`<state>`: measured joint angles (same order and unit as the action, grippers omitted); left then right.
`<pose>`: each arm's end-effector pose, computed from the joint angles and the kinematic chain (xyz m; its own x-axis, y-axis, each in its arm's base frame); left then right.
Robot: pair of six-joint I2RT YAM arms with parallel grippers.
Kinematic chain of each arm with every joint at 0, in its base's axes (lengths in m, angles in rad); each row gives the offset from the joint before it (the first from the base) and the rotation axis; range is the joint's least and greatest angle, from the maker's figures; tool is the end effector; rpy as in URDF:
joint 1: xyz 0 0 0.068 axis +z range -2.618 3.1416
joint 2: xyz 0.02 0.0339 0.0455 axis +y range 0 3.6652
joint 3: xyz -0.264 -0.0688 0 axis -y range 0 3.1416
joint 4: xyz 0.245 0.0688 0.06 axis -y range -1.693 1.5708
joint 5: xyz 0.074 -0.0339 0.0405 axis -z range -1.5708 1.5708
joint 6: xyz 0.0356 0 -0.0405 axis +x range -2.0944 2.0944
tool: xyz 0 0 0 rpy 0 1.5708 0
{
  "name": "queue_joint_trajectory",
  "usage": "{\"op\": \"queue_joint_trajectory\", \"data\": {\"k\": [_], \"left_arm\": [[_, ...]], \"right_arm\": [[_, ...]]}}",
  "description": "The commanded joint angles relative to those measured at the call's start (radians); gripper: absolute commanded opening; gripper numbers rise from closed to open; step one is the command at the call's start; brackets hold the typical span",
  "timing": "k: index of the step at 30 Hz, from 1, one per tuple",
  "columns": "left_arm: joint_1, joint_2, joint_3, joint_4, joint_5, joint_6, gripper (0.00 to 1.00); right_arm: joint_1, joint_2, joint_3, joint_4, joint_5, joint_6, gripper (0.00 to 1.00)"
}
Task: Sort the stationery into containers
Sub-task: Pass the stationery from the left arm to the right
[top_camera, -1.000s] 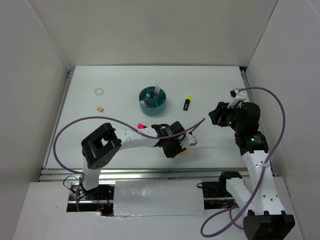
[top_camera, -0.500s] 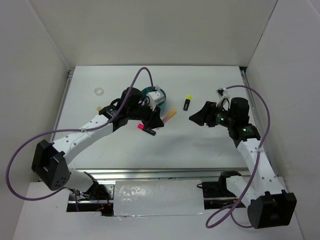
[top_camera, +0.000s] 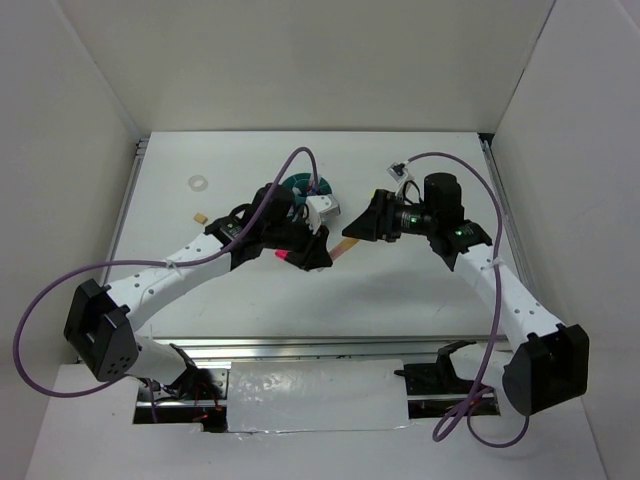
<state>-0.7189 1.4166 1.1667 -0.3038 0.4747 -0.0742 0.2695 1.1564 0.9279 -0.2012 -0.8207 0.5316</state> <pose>0.2313 -0.2240 0.3164 -0.4597 0.3147 -0.8304 0.8466 0.4378 -0.3027 0.2391 0.0931 0.3172 -0.7631 0.1477 -0.6291 -0.5055 0.4700 0.7236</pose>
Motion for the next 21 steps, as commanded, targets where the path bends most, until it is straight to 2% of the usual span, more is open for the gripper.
{"op": "queue_joint_trajectory", "data": {"k": [1,5,7,8,9,13,15,16,17,18,20,21], "left_arm": [[-0.007,-0.008,0.013,0.009,-0.01,0.033,0.09],[-0.007,-0.011,0.014,0.006,-0.036,0.04,0.08],[-0.007,-0.016,0.016,0.006,-0.045,0.044,0.08],[-0.007,-0.018,0.016,0.005,-0.047,0.044,0.07],[-0.007,-0.018,0.014,0.003,-0.051,0.044,0.07],[-0.008,-0.022,0.01,0.002,-0.068,0.047,0.07],[-0.008,-0.028,0.007,0.003,-0.082,0.048,0.1],[-0.008,-0.028,0.005,0.005,-0.102,0.044,0.15],[-0.008,-0.028,0.005,0.003,-0.116,0.042,0.4],[-0.008,-0.031,0.005,0.002,-0.139,0.034,0.51],[-0.005,-0.044,0.01,-0.014,-0.215,0.013,0.86],[0.001,-0.051,0.011,-0.02,-0.241,-0.002,0.99]], "right_arm": [[0.019,0.023,0.009,0.043,-0.009,0.019,0.79],[0.014,0.052,-0.014,0.029,-0.018,0.028,0.75],[0.01,0.057,-0.018,0.026,-0.023,0.028,0.69],[0.008,0.058,-0.02,0.032,-0.029,0.031,0.64],[0.004,0.06,-0.02,0.039,-0.032,0.033,0.53],[0.004,0.068,-0.001,0.049,-0.046,0.045,0.31],[0.005,0.075,0.006,0.055,-0.055,0.053,0.2],[0.004,0.08,0.014,0.059,-0.064,0.054,0.16],[0.005,0.081,0.018,0.059,-0.063,0.053,0.07],[0.004,0.085,0.025,0.056,-0.06,0.047,0.03],[-0.003,0.095,0.063,0.037,-0.051,0.024,0.0],[-0.006,0.109,0.102,0.03,-0.044,0.012,0.0]]}}
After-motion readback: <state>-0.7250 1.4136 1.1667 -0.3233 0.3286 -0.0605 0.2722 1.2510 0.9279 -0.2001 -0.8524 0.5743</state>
